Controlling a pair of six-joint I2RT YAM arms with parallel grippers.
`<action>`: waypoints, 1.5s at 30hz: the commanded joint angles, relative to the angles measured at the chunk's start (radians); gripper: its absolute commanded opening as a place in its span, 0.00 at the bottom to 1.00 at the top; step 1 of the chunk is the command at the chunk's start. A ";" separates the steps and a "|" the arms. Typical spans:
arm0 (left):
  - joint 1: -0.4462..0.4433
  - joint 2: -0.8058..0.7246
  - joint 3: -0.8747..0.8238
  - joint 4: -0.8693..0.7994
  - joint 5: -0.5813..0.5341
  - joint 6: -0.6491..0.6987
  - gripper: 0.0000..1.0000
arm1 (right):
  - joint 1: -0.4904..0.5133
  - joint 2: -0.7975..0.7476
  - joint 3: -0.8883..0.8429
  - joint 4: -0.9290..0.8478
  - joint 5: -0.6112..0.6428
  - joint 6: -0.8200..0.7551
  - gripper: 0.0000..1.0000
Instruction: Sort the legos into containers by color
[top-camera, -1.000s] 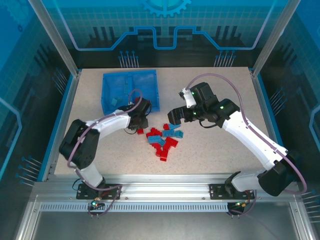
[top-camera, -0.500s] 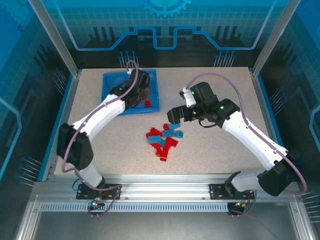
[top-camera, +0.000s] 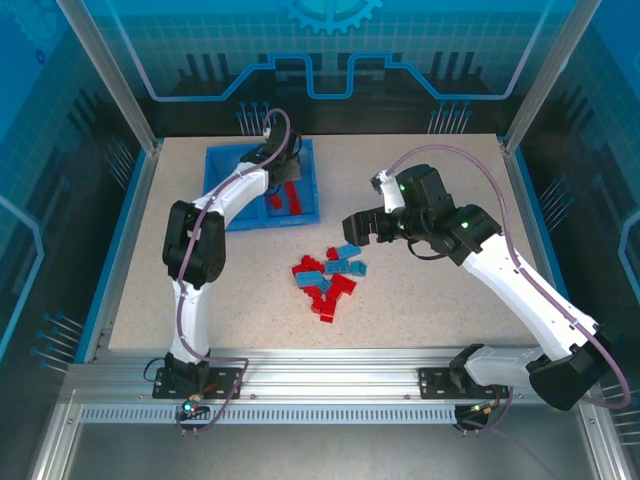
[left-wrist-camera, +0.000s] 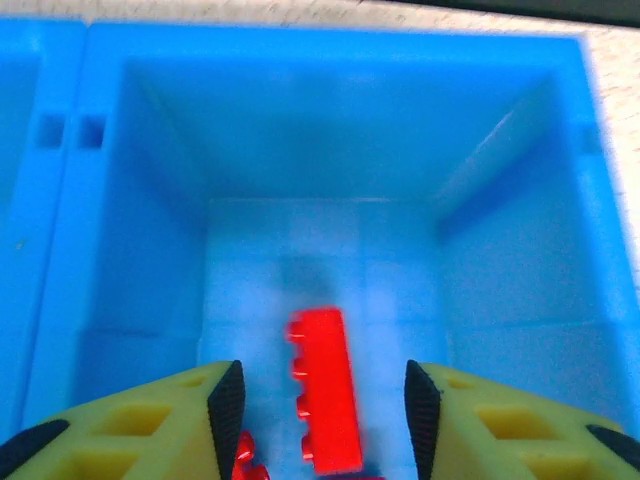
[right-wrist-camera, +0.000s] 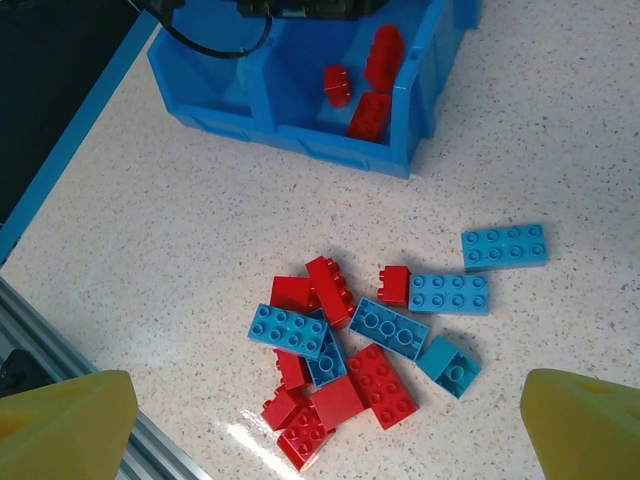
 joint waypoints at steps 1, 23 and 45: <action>-0.008 -0.069 0.042 -0.009 0.049 0.015 0.55 | -0.010 -0.001 -0.007 -0.017 0.013 0.010 1.00; -0.208 -1.081 -1.030 -0.025 0.727 1.139 0.74 | -0.084 -0.021 -0.205 0.034 -0.182 -0.212 1.00; -0.180 -0.533 -0.849 -0.056 0.677 1.200 0.83 | -0.098 -0.103 -0.311 0.098 -0.181 -0.162 1.00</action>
